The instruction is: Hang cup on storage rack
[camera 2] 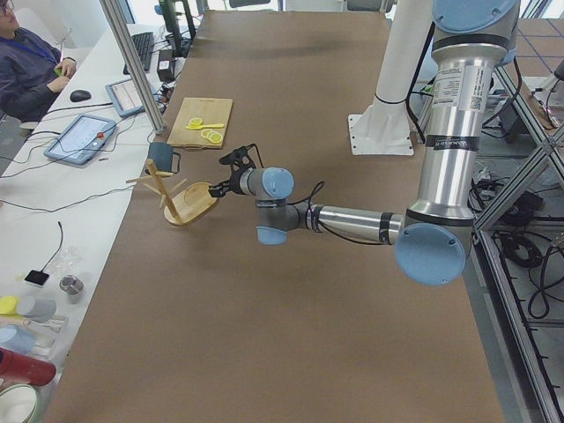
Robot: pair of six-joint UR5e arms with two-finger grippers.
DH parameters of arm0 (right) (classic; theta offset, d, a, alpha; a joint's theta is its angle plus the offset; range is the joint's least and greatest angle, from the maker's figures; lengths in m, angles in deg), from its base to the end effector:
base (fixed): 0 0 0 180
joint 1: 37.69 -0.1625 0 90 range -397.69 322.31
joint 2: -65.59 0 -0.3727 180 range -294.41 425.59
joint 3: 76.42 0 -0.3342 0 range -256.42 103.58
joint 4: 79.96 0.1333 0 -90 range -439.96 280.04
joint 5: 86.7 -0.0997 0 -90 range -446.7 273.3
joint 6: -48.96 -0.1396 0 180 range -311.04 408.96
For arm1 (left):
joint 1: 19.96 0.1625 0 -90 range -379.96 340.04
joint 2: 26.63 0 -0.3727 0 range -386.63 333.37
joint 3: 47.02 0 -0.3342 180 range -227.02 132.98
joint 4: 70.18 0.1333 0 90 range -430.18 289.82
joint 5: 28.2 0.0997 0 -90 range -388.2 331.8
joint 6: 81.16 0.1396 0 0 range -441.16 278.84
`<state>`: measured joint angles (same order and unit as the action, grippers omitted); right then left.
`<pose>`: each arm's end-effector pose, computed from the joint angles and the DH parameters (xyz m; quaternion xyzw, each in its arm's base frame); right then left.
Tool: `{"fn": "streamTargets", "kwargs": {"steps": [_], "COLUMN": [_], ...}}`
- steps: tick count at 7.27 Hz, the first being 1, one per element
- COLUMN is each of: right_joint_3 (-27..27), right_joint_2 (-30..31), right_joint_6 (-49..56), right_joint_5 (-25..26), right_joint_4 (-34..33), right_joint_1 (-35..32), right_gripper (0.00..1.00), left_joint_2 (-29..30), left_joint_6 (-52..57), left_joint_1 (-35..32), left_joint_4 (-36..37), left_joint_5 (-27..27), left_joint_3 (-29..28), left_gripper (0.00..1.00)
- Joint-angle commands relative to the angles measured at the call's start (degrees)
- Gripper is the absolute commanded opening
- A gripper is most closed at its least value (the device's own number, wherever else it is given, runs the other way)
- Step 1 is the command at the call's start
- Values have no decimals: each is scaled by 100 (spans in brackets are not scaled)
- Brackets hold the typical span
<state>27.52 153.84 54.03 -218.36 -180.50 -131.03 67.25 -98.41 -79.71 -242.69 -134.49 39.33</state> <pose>0.0662 -0.4387 0.5396 0.0679 -0.3512 -0.0301 0.9333 0.1731 -0.4836 0.4510 0.5560 0.3608 0.1771 0.7275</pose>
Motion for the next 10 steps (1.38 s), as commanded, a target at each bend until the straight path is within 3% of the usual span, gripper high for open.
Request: {"fn": "streamTargets", "kwargs": {"steps": [1,4,5,6,7,10], "right_joint_3": [-5,-22,-13,-13,-13,-5], "right_joint_2": [0,17,17,17,17,9], "right_joint_6": [-6,2,-6,2,2,-6], "right_joint_5": [0,0,0,0,0,0], "right_joint_4": [0,0,0,9,9,9], "right_joint_1": [0,0,0,0,0,0], "right_gripper": [100,100,100,100,100,100], "left_joint_2": [-168,-125,-55,111,139,-186], "left_joint_6": [2000,4242,4518,4433,3954,1280], "left_joint_1": [-702,-1765,-1986,-2005,-2206,-3102], "left_joint_4": [1100,3418,4496,6012,7176,7416], "left_joint_5": [-6,125,152,83,-414,-3538], "left_joint_3": [22,84,162,502,793,918], "left_gripper": [100,100,100,100,100,100]}}
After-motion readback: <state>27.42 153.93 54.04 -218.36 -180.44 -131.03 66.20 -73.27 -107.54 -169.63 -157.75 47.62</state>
